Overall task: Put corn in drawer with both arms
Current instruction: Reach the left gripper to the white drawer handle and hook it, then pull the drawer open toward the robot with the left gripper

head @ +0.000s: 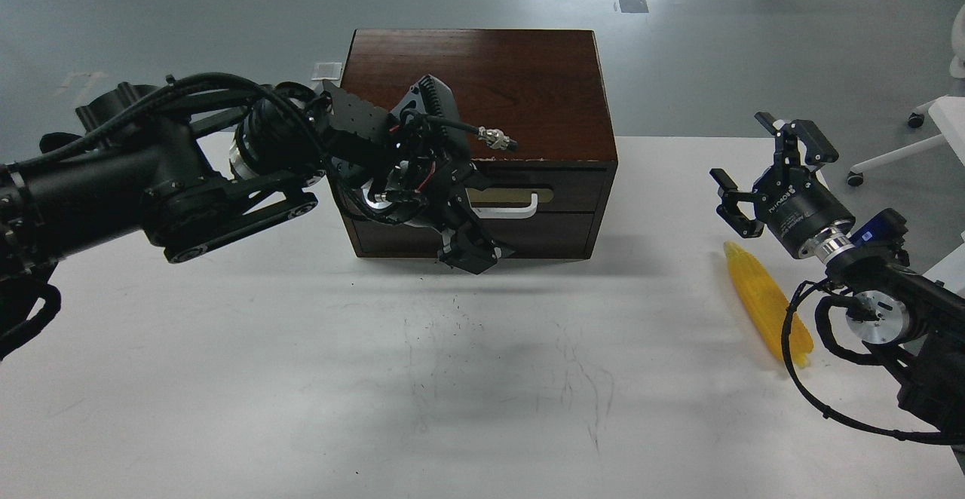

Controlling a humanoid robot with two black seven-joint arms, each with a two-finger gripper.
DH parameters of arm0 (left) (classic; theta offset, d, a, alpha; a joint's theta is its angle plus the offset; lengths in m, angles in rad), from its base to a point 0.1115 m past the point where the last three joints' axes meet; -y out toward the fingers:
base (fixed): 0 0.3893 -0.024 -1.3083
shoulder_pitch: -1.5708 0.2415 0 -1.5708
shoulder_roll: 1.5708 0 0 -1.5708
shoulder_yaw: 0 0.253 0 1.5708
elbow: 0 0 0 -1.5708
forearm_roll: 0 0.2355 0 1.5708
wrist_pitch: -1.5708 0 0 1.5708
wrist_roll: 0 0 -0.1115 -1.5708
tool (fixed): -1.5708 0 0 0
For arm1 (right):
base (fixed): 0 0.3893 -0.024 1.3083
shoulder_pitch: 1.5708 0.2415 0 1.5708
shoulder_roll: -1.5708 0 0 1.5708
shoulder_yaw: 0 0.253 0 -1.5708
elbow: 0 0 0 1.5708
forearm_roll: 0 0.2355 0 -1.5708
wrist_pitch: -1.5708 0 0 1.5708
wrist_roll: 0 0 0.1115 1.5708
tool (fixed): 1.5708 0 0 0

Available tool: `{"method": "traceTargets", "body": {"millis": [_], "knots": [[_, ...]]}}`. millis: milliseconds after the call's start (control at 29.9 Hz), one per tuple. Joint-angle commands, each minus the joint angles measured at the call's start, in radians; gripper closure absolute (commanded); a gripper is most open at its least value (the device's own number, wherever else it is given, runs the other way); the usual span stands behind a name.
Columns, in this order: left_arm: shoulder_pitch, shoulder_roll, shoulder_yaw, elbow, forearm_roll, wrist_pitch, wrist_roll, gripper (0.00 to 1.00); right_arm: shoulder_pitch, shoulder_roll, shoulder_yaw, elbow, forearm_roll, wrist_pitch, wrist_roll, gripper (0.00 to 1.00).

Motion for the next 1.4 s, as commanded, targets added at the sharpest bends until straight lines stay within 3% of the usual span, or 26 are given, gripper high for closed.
{"method": "traceTargets", "body": {"millis": [0,769,1371], "knots": [[0.009,-0.002,0.000,0.009,0.002,0.000,0.000,0.01,0.001,0.001,0.000,0.000,0.000,0.000,0.000,0.00],[0.017,-0.006,0.049,0.025,-0.001,0.000,0.000,0.01,-0.001,0.001,-0.002,0.000,0.000,0.002,0.000,0.00],[0.009,-0.002,0.091,-0.079,-0.012,0.000,0.000,0.01,-0.002,0.000,-0.002,0.000,0.000,0.002,0.000,0.00]]}}
